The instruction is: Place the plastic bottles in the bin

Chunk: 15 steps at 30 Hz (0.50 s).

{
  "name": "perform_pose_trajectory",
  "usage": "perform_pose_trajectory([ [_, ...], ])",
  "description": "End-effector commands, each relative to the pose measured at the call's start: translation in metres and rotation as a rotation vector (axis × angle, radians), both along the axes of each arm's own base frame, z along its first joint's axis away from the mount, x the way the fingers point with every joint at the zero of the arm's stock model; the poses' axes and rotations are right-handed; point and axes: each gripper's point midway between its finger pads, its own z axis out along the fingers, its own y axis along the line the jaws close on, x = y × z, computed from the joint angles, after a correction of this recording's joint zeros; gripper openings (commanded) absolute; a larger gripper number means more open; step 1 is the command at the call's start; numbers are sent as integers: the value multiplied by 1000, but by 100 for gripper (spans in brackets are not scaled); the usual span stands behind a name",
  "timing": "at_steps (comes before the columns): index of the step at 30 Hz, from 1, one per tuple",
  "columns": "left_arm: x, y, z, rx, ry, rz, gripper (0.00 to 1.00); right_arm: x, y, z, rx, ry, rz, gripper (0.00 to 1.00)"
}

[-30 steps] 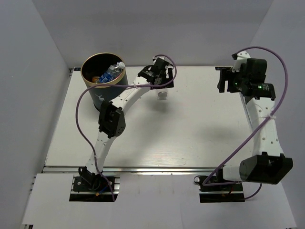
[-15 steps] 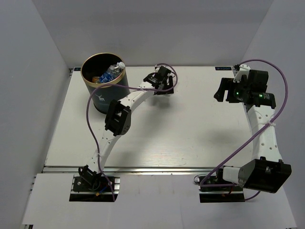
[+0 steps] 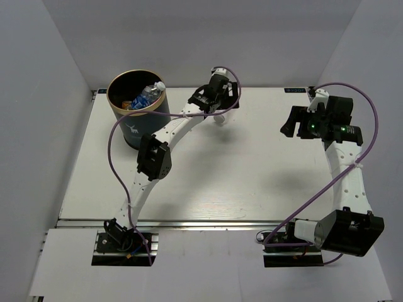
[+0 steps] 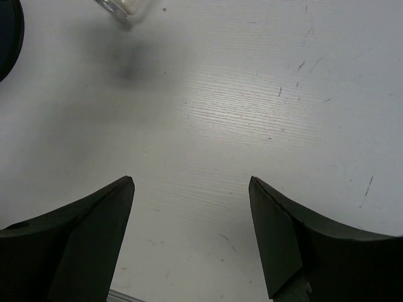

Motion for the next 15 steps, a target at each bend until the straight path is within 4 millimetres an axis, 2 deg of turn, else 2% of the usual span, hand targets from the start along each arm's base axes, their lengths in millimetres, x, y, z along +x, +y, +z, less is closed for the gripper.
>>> perform_pose_trajectory([
  [1, 2, -2, 15, -2, -57, -42, 100, 0, 2, 13, 10, -53, 8, 79],
  [7, 25, 29, 6, 137, -114, 38, 100, -6, 4, 10, 16, -46, 19, 79],
  [10, 36, 26, 18, 148, -198, 23, 100, -7, 5, 7, 25, -39, 22, 79],
  [11, 43, 29, 15, 146, -204, 20, 100, -8, 5, 6, 28, -35, 19, 79],
  [12, 47, 25, 24, 126, -225, 15, 100, -8, 5, 5, 31, -34, 23, 79],
  [13, 52, 30, 7, 144, -201, 22, 100, -9, 6, 4, 34, -33, 22, 79],
  [14, 51, 30, 9, 146, -198, 22, 100, -9, 5, 4, 35, -33, 18, 79],
  [15, 53, 36, -8, 161, -170, 21, 100, -11, 5, 5, 35, -34, 20, 79],
])
